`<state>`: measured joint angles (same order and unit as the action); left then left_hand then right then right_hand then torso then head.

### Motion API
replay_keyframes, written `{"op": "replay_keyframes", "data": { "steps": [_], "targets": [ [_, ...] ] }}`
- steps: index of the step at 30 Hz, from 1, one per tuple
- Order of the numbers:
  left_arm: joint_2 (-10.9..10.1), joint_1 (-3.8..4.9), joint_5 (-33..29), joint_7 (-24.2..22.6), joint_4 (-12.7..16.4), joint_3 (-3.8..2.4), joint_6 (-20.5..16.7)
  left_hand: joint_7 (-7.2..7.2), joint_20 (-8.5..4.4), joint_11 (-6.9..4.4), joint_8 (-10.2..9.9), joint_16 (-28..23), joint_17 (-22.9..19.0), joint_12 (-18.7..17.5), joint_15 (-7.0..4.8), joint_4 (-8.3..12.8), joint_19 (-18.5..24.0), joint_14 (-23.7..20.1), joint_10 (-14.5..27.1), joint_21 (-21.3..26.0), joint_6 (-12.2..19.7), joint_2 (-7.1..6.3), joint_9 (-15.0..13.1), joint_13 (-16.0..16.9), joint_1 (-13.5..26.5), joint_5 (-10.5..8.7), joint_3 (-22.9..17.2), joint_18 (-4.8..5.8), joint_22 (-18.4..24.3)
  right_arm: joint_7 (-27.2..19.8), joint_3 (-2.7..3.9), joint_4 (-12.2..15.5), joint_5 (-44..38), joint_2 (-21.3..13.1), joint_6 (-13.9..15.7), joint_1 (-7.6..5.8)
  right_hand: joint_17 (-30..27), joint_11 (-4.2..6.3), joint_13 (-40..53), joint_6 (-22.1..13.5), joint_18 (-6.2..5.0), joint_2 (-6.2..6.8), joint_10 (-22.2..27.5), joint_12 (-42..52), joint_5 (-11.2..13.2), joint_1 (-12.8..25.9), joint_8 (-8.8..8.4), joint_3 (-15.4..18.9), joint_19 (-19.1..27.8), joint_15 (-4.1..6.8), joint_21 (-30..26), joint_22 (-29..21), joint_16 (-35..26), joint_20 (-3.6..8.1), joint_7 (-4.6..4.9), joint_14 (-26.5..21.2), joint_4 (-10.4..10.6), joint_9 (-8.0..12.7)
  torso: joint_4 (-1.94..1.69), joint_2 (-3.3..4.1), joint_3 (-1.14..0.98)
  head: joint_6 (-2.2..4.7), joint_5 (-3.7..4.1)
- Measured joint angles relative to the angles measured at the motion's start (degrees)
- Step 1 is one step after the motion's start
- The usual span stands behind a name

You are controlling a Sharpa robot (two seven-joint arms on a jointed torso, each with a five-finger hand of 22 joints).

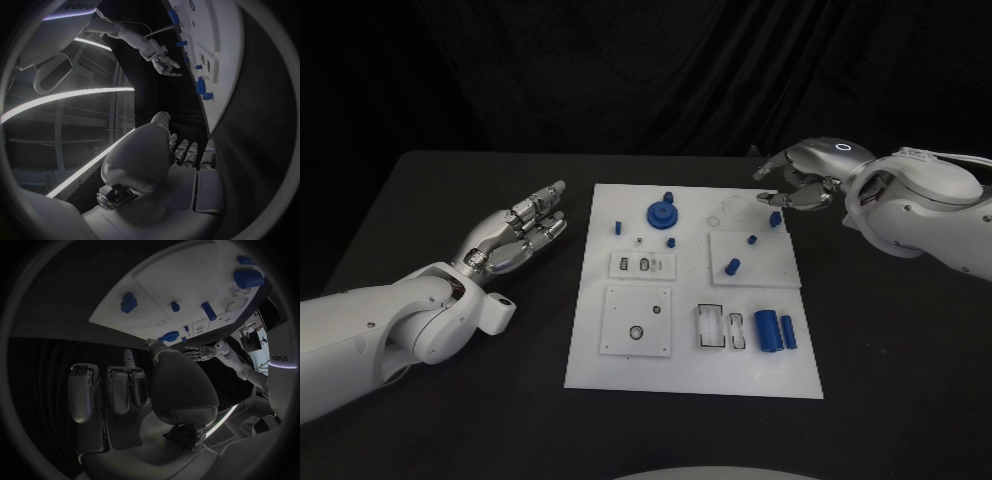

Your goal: Assemble the parts on the task board

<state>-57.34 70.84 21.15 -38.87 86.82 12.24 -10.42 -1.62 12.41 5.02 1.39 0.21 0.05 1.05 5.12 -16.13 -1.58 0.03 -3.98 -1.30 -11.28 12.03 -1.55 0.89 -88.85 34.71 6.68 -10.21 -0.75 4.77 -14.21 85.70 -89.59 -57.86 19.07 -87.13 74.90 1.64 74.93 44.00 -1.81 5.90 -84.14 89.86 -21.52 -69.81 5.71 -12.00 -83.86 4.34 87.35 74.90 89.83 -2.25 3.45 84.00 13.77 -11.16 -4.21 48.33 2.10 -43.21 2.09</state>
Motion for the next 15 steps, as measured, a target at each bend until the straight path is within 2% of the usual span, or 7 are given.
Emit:
{"op": "replay_keyframes", "data": {
  "steps": [5,9,10,11,12,13,15],
  "targets": [
    [0.05,-0.01,0.00,0.00,-0.02,0.00,0.01,0.00,0.00,0.00,0.00,0.00,0.00,0.00,0.00,0.00,0.00,0.00,0.00,0.00,0.00,0.08,0.00,0.00,0.08,0.00,0.00,-0.01,0.00,0.48,-0.04,-0.01,0.02,-1.10,-0.39,0.49,0.00,0.00,0.00,0.21,0.00,0.59,0.00,0.00,0.00,-0.15,0.00,0.14,0.00,0.00,0.00,0.00,0.00,0.00,-0.21,0.00,0.46,0.00,0.01,0.01,-0.04,0.00,-0.04],
    [0.05,-0.02,0.00,0.00,-0.05,0.00,0.01,0.00,0.00,0.00,0.00,0.00,0.01,0.00,0.00,0.00,0.00,0.00,0.00,0.00,0.00,0.08,0.00,0.00,0.08,0.19,0.00,0.00,0.00,0.77,-0.06,0.29,0.04,-2.09,-0.53,0.98,0.00,0.00,0.00,0.21,0.04,0.59,0.00,0.00,0.00,-0.15,0.00,0.47,0.00,0.00,0.00,0.00,0.00,0.00,-0.21,0.00,0.79,0.01,0.01,0.03,-0.09,-0.01,-0.09],
    [0.06,-0.02,0.00,0.00,-0.06,0.00,0.01,0.00,0.00,0.00,0.00,0.00,0.01,0.00,0.00,0.00,0.00,0.00,0.00,0.00,0.00,0.08,0.00,0.00,0.08,0.21,0.00,-0.01,0.00,0.84,-0.06,0.48,0.06,-2.38,-0.54,1.13,0.00,-0.02,-0.01,0.42,0.16,0.59,0.02,0.00,3.57,-0.15,-0.14,0.97,-0.10,0.10,0.12,0.02,0.00,0.10,-0.42,-0.03,1.29,0.01,0.01,0.03,-0.09,-0.01,-0.10],
    [0.07,-0.02,0.00,0.00,-0.07,0.00,0.01,0.00,0.00,0.00,0.00,0.00,0.01,0.00,0.00,0.00,0.00,0.00,0.00,0.00,0.00,0.08,0.00,0.00,0.08,0.21,0.00,0.00,0.00,0.87,-0.08,0.63,0.07,-2.59,-0.55,1.22,0.00,-0.02,-0.01,0.56,0.95,1.00,0.02,0.00,12.26,-0.56,-0.40,1.93,-0.20,0.21,0.54,0.03,0.00,0.20,-0.47,0.00,2.13,0.01,0.01,0.03,-0.10,-0.01,-0.12],
    [0.08,-0.02,0.00,0.00,-0.08,0.00,0.02,0.00,0.00,0.00,0.00,0.00,0.01,0.00,0.00,0.00,0.00,0.00,0.00,0.00,0.00,0.08,0.00,0.00,0.08,0.21,0.00,0.00,0.00,0.91,-0.09,0.79,0.07,-2.81,-0.55,1.30,0.00,-0.02,-0.01,0.74,0.95,1.29,0.02,0.00,15.81,-0.83,-0.44,2.47,-0.20,0.21,0.97,0.04,0.00,0.19,-0.29,0.00,2.45,0.01,0.01,0.03,-0.10,-0.01,-0.14],
    [0.10,-0.02,0.00,0.00,-0.09,0.00,0.02,0.00,0.00,0.00,0.00,0.00,0.01,0.00,0.00,0.00,0.00,0.00,0.00,0.00,0.00,0.08,0.01,0.00,0.08,0.21,0.00,0.00,0.00,0.95,-0.09,0.99,0.09,-3.09,-0.55,1.40,0.00,-0.02,-0.01,0.82,0.96,1.51,0.02,0.00,17.56,-0.58,-0.44,2.78,-0.20,0.21,1.37,0.04,0.00,0.20,-0.21,0.00,2.76,0.00,0.00,0.04,-0.10,-0.01,-0.15],
    [0.12,-0.03,0.00,0.00,-0.09,0.00,0.03,0.00,0.00,0.00,0.00,0.00,0.02,0.00,0.00,0.00,0.00,0.00,0.00,0.00,0.00,0.08,0.01,0.00,0.08,0.21,0.00,0.00,0.00,1.00,-0.09,1.30,0.10,-3.51,-0.55,1.51,0.00,-0.02,-0.01,0.83,0.95,1.58,0.02,0.00,18.14,-0.53,-0.44,2.91,-0.20,0.21,1.54,0.04,0.00,0.20,-0.22,0.00,2.89,-0.06,-0.04,0.06,-0.09,0.00,-0.13]
  ]
}}
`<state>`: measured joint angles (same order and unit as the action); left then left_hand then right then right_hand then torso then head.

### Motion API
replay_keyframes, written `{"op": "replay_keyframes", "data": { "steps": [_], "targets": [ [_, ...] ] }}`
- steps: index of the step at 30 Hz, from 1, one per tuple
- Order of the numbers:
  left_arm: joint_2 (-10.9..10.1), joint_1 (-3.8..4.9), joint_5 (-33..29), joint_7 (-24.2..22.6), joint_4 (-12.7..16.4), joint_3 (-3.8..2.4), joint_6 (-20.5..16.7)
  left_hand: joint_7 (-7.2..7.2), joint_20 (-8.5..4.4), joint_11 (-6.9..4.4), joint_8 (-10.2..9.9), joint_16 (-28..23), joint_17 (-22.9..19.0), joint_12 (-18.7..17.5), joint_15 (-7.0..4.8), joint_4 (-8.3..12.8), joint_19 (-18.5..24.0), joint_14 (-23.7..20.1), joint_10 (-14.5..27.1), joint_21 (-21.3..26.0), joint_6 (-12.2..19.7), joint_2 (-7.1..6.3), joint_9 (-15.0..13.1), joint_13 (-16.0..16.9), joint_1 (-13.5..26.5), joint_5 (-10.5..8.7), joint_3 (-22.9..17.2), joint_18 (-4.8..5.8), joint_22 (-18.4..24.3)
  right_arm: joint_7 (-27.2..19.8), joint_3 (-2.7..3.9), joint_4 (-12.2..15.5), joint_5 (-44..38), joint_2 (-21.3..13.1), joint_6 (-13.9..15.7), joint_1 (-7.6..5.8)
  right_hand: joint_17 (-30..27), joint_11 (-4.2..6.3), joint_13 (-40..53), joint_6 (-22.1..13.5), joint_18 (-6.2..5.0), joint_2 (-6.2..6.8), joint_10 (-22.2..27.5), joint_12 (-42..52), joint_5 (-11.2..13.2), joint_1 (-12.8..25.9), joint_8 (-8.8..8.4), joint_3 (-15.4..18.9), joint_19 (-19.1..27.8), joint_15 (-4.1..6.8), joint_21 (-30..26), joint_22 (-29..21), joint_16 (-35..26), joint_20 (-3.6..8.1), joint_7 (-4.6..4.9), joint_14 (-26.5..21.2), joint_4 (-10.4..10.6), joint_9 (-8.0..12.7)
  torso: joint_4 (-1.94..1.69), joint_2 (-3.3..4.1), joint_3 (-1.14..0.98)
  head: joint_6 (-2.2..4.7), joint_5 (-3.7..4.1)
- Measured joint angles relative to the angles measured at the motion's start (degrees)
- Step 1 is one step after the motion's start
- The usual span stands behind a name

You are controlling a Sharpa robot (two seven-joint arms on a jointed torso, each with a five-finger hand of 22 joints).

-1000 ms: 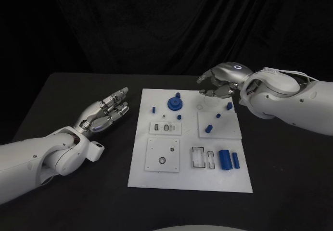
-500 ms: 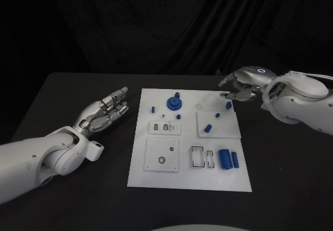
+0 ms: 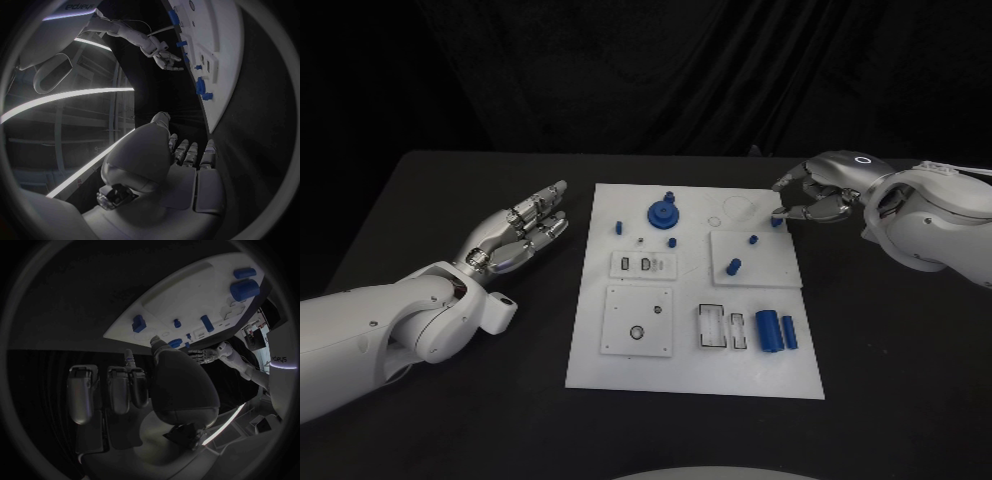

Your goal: Assemble the parts on the task board

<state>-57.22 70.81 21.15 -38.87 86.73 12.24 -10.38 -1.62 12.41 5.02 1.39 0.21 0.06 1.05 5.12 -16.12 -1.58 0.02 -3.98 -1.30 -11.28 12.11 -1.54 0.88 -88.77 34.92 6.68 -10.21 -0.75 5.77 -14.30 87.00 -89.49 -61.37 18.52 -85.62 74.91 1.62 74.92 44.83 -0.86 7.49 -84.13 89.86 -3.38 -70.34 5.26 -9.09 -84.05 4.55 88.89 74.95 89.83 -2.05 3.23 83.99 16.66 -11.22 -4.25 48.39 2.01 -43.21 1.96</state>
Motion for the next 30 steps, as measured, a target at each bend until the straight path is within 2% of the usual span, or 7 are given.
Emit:
{"op": "replay_keyframes", "data": {
  "steps": [6,20,22,29,30],
  "targets": [
    [0.00,-0.01,0.00,0.00,0.00,0.00,0.02,0.00,0.00,0.00,0.00,0.00,0.01,0.00,0.00,0.00,0.00,0.00,0.00,0.00,0.00,0.00,0.00,0.00,0.00,0.00,0.00,0.00,0.00,0.10,0.00,0.65,0.03,-1.06,-0.02,0.31,0.00,0.00,0.00,0.19,-0.01,0.47,0.00,0.00,0.09,-0.02,0.00,0.32,0.00,0.00,0.02,0.00,0.00,0.00,-0.19,0.00,0.00,-0.01,-0.14,0.04,0.03,0.04,0.24],
    [0.01,-0.02,0.00,0.00,0.01,0.00,0.05,0.00,0.00,0.00,0.00,0.00,0.03,0.00,0.00,0.00,0.00,0.00,0.00,0.00,0.00,0.00,0.00,0.00,0.00,0.00,0.00,0.00,0.00,-0.05,-0.04,1.53,0.08,-2.52,0.14,1.21,0.00,0.00,-0.01,0.66,-0.03,1.12,0.00,0.00,-0.18,-0.97,-0.24,0.48,0.00,0.00,0.02,-0.01,0.00,0.00,-0.27,0.00,0.17,-0.16,-0.03,0.01,0.08,-0.23,-0.07],
    [0.07,-0.02,0.00,0.00,-0.01,0.00,0.06,0.00,0.00,0.00,0.00,0.00,0.03,0.00,0.00,0.00,0.00,0.00,0.00,0.00,0.00,0.00,0.00,0.00,0.00,0.00,0.00,0.00,0.00,-0.10,-0.04,1.53,0.08,-2.52,0.16,1.27,0.00,0.00,-0.01,1.09,-0.02,0.89,0.00,0.00,-1.33,-2.06,-0.27,0.46,0.00,0.00,0.02,-0.01,0.00,0.00,-0.19,0.00,0.15,-0.34,-0.03,0.01,0.08,-0.25,-0.03],
    [0.12,-0.03,0.00,0.00,-0.01,0.00,0.09,0.00,0.00,0.00,0.00,0.00,0.03,0.00,0.00,0.00,0.00,0.00,0.00,0.00,0.00,0.00,0.01,0.00,0.00,0.00,0.00,0.00,0.00,-0.33,-0.02,1.37,0.09,-2.35,0.22,1.45,0.00,0.01,-0.01,3.28,-0.03,-0.29,0.00,0.00,-10.24,-4.93,-0.27,-0.17,0.16,0.00,0.02,-0.02,0.00,0.16,-0.58,0.00,-0.49,-1.67,-0.05,0.01,0.08,-0.35,0.01],
    [0.12,-0.03,0.00,0.00,-0.01,0.00,0.09,0.00,0.00,0.00,0.00,0.00,0.03,0.00,0.00,0.00,0.00,0.00,0.00,0.00,0.00,0.00,0.01,0.00,0.00,0.00,0.00,0.00,0.00,-0.36,-0.02,1.32,0.09,-2.29,0.22,1.46,0.00,0.01,-0.01,3.48,-0.03,-0.26,0.00,0.00,-11.71,-5.56,-0.27,-0.36,0.21,0.00,0.02,-0.02,0.00,0.21,-0.38,0.00,-0.67,-1.89,-0.05,0.02,0.08,-0.38,-0.02]
  ]
}}
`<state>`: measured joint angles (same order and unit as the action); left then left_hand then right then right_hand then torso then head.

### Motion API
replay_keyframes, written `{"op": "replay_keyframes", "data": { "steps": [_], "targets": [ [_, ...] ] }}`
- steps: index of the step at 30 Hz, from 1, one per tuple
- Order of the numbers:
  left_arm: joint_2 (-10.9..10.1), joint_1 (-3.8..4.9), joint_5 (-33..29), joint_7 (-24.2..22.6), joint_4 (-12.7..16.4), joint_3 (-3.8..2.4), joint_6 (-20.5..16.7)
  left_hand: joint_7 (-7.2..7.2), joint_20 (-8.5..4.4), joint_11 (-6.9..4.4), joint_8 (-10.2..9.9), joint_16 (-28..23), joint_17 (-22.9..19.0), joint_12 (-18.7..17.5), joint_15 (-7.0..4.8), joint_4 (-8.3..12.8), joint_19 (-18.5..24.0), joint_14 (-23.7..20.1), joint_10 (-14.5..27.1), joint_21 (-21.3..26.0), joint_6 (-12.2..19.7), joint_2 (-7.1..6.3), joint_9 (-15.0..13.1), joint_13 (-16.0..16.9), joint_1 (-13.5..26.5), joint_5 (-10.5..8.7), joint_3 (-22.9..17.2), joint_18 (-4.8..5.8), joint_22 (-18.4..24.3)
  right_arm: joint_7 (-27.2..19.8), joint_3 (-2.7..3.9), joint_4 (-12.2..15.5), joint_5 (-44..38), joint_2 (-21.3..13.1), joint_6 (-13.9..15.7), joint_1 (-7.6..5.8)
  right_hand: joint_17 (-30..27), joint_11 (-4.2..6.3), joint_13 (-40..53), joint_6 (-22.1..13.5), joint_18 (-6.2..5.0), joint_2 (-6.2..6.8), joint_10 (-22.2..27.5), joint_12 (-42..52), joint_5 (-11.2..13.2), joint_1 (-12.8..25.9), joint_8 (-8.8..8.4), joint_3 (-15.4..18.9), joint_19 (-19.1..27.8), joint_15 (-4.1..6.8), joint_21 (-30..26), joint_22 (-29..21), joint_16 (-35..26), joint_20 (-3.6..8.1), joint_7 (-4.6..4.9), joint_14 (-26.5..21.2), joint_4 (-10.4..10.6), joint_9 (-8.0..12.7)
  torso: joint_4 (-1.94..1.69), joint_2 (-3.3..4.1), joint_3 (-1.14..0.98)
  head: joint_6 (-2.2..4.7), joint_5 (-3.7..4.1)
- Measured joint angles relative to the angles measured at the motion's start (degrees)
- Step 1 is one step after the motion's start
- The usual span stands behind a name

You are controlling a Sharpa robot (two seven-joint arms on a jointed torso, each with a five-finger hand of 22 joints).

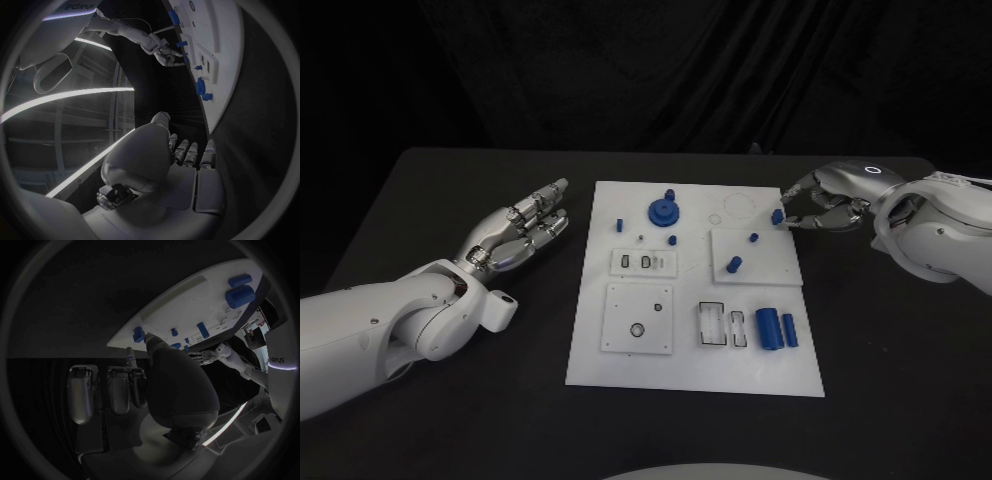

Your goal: Assemble the parts on the task board

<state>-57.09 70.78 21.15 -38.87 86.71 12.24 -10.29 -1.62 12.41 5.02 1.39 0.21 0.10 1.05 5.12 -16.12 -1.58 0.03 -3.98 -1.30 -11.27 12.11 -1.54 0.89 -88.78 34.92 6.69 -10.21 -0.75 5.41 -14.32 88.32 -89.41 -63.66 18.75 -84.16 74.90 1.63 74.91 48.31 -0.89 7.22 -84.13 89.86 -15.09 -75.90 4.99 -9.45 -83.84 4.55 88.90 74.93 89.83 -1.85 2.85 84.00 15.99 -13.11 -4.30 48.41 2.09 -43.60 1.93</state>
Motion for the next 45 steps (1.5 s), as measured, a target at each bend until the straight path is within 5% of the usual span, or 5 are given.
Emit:
{"op": "replay_keyframes", "data": {
  "steps": [4,45],
  "targets": [
    [-0.01,0.00,0.00,0.00,0.00,0.00,0.02,0.00,0.00,0.00,0.00,0.00,-0.01,0.00,0.00,0.00,0.00,0.00,0.00,0.00,0.00,0.00,0.00,0.00,0.00,0.00,0.00,0.00,0.00,-0.14,0.00,-0.37,0.00,0.34,0.01,0.08,0.00,0.00,0.00,0.01,0.00,-0.21,0.00,0.00,-2.19,-0.31,0.00,-0.15,0.00,0.00,0.00,0.00,0.00,0.00,0.01,0.00,-0.15,-0.32,0.01,0.01,0.00,-0.09,-0.07],
    [0.24,-0.03,0.00,0.00,-0.38,0.00,0.36,0.00,0.00,0.00,0.00,0.00,-0.01,0.00,0.00,0.00,0.00,0.00,0.00,0.00,0.00,0.00,0.01,0.00,0.00,0.00,0.00,0.00,0.00,-0.50,0.02,-3.65,0.03,4.00,-0.05,1.78,0.00,0.00,-0.01,1.82,-0.01,-0.30,0.00,0.00,-2.19,-1.31,0.56,-0.67,0.00,0.00,-0.26,-0.02,0.00,0.00,0.18,0.00,-0.67,-1.41,-0.04,-0.03,0.02,-0.54,-0.09]
  ]
}}
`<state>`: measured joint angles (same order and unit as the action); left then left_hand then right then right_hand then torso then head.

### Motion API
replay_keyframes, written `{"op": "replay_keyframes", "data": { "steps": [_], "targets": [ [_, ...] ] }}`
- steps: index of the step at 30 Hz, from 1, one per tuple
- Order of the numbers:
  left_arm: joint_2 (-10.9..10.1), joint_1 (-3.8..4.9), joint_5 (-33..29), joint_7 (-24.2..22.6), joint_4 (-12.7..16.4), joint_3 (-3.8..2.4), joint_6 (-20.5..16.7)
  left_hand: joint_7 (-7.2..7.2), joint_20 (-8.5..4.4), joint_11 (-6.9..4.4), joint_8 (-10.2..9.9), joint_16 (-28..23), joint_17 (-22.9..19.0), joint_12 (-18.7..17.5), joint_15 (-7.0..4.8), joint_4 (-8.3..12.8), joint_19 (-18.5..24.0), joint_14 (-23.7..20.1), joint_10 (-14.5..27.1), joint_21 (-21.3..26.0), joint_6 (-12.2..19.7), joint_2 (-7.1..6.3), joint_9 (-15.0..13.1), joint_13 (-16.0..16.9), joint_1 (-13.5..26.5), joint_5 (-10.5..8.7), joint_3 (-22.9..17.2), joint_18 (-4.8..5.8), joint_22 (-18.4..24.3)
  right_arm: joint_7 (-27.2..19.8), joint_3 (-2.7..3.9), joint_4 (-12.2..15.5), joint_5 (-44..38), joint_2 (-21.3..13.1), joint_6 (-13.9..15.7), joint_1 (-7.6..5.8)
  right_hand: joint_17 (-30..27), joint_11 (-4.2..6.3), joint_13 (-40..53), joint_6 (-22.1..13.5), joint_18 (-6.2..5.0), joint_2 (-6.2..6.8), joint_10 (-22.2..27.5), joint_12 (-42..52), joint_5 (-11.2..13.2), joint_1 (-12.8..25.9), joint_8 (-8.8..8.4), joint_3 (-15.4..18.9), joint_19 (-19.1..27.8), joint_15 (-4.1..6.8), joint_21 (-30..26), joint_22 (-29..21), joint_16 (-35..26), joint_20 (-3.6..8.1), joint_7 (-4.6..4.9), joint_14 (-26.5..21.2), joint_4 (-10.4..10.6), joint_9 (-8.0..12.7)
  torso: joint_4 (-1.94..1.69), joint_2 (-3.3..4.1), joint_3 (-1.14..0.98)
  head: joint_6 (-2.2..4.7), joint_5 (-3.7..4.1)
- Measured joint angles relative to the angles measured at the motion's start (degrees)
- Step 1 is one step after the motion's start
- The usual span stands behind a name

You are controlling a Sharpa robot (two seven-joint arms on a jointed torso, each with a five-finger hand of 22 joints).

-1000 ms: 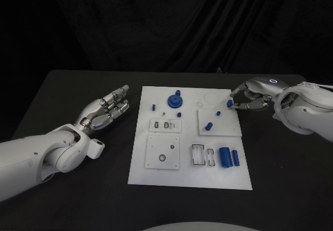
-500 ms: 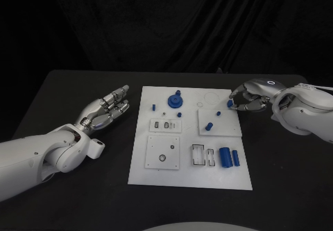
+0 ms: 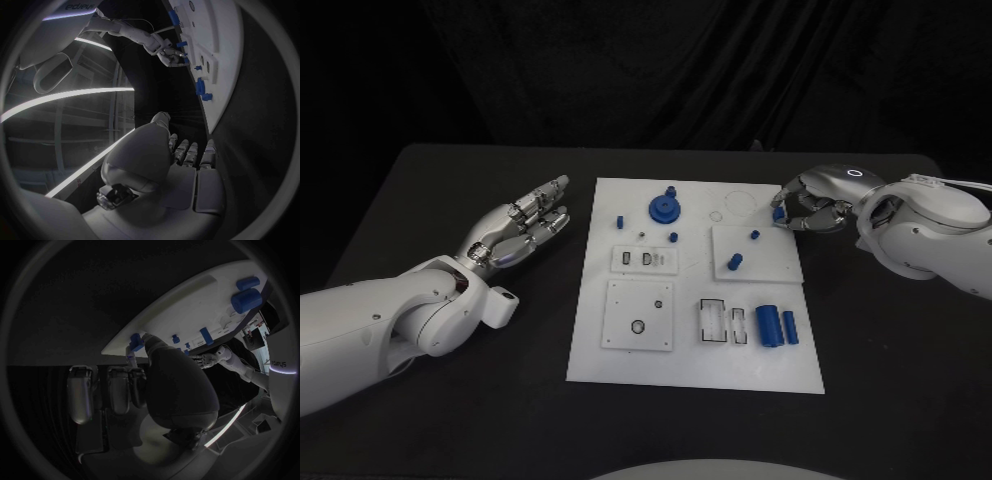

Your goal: Assemble the parts on the task board

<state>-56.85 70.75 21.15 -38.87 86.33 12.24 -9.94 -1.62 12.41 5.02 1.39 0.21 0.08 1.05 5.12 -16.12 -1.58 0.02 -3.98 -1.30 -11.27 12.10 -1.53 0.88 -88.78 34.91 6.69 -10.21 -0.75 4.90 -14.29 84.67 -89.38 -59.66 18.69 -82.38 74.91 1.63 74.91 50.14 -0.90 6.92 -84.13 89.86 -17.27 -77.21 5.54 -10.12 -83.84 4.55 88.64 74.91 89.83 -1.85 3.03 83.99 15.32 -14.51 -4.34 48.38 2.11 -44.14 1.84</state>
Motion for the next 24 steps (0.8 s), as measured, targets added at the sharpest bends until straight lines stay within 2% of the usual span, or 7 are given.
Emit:
{"op": "replay_keyframes", "data": {
  "steps": [7,13,18,24],
  "targets": [
    [-0.03,-0.01,0.00,0.00,-0.10,0.00,0.12,0.00,0.21,0.00,0.00,0.00,0.01,0.00,0.00,0.00,-0.21,0.00,0.00,0.00,0.00,0.01,0.00,0.00,0.47,0.00,0.00,0.00,-0.05,-0.17,-0.01,-0.62,0.00,0.39,0.21,0.15,0.00,0.00,0.00,1.72,0.00,-0.39,0.00,0.00,0.00,-0.84,1.14,-0.32,0.00,0.00,-0.34,0.00,0.00,0.00,-0.11,0.00,-0.32,-1.65,0.00,0.00,0.00,-0.11,-0.07],
    [0.10,-0.03,0.00,0.00,-0.17,0.00,0.26,0.00,0.21,0.18,0.00,0.00,0.01,0.00,0.00,0.00,-0.20,0.00,-0.18,0.00,0.00,0.01,0.00,0.00,0.47,0.00,0.00,0.00,-0.04,-0.33,-0.01,-0.83,0.00,0.64,0.59,0.22,0.00,0.00,0.00,3.17,-0.01,-0.91,0.00,0.00,0.00,-1.36,2.67,0.01,0.00,0.00,-0.57,0.00,0.00,0.00,-0.31,0.00,-1.12,-4.57,-0.01,0.02,0.00,-0.13,-0.07],
    [0.11,-0.05,0.00,0.00,-0.20,0.00,0.33,0.00,0.21,0.20,0.00,0.00,0.01,0.00,0.00,0.00,-0.20,0.00,-0.20,0.00,0.00,0.01,0.00,0.00,0.46,0.00,0.00,0.00,-0.04,-0.39,-0.02,-0.94,0.00,0.70,0.91,0.24,0.00,0.00,0.00,3.17,-0.01,-1.14,0.00,0.00,0.00,-1.59,3.01,-0.17,0.00,0.00,-0.80,0.04,0.00,0.00,-0.31,0.00,-1.76,-6.01,0.00,0.02,0.00,-0.13,-0.12],
    [0.11,-0.08,0.00,0.00,-0.26,0.00,0.50,0.00,0.21,0.20,0.00,0.00,-0.01,0.00,0.21,0.00,-0.20,-0.21,-0.20,0.00,0.00,0.01,0.00,0.00,0.46,0.00,0.00,0.00,-0.04,-0.41,-0.02,-1.03,0.00,0.71,1.43,0.25,0.00,0.00,0.00,3.69,-0.01,-2.13,0.00,0.00,0.01,-2.57,3.93,-0.30,0.00,0.00,-0.85,0.04,0.00,0.00,-0.39,0.00,-2.74,-7.91,0.01,0.02,0.01,-0.16,-0.21]
  ]
}}
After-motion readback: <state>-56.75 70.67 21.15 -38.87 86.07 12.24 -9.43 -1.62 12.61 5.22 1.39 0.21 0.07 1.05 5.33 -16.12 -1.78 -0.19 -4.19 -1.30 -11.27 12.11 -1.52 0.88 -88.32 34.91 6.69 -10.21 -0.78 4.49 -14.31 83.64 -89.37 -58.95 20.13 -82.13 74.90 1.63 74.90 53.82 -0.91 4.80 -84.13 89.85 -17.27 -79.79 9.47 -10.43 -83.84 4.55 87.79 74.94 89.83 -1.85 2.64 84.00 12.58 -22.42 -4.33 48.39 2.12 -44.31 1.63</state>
